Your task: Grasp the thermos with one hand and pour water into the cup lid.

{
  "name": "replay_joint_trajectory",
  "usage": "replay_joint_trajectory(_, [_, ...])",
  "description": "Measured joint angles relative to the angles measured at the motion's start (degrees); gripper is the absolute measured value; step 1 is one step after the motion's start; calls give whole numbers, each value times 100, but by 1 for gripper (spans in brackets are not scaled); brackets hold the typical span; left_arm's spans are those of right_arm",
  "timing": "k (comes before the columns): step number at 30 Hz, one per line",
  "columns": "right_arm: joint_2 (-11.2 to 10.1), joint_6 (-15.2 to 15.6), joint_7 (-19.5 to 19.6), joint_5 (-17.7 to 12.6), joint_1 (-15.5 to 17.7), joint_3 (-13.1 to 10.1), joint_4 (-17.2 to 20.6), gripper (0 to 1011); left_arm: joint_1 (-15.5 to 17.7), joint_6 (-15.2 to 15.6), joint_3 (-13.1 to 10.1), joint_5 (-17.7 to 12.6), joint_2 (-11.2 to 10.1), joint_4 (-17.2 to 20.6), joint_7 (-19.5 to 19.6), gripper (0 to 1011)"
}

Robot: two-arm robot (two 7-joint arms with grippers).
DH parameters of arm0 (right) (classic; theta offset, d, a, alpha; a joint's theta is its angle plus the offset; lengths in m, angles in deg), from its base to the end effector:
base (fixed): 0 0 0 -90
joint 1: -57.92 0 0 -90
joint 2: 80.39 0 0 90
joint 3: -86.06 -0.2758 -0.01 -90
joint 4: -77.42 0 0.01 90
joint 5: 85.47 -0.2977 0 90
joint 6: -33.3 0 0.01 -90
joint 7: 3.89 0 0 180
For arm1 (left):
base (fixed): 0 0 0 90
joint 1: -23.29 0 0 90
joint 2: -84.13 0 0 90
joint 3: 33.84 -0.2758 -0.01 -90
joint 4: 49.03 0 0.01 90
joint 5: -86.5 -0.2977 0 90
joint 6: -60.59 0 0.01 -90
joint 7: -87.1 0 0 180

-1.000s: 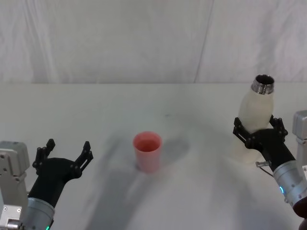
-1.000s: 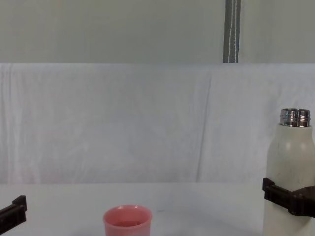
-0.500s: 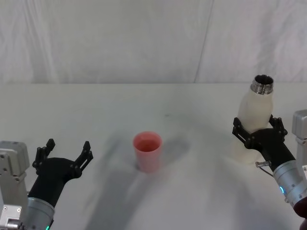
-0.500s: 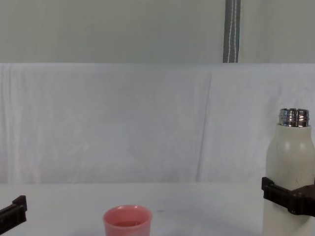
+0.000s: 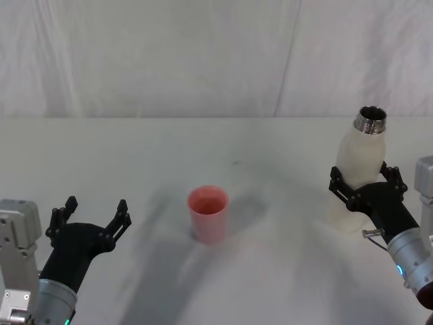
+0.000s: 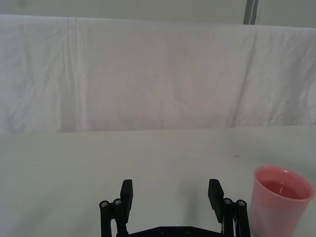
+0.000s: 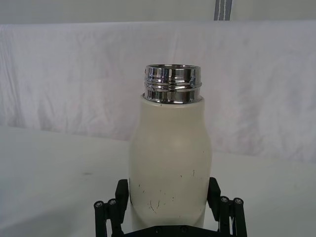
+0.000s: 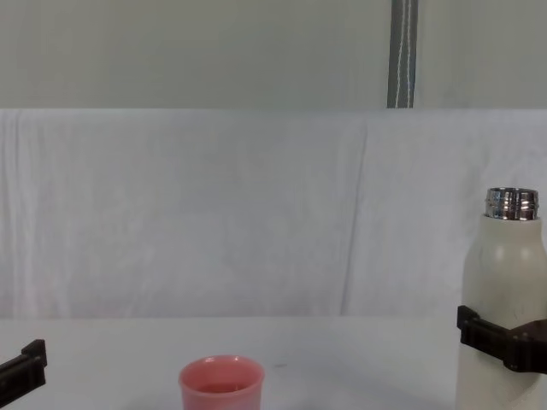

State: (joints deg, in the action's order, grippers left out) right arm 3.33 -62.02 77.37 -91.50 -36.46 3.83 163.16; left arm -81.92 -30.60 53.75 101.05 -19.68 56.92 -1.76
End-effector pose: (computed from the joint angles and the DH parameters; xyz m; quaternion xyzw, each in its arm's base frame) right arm 0.3360 0.0087 -0.2857 0.0231 -0.0333 -0.6012 0.7980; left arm 0.2455 0.0354 -0.2719 -0.0174 0.0064 0.6616 0.7496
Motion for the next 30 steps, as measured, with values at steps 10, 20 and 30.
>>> replay_joint_trajectory(10, [-18,60,24,9,100,-16,142,1001,0,0,0,0,0,0,0,1001])
replay_joint_trajectory(20, [-36,111,44,16,207,-41,290,1001,0,0,0,0,0,0,0,1001])
replay_joint_trajectory(30, [-61,134,70,15,404,-79,527,1001,0,0,0,0,0,0,0,1001])
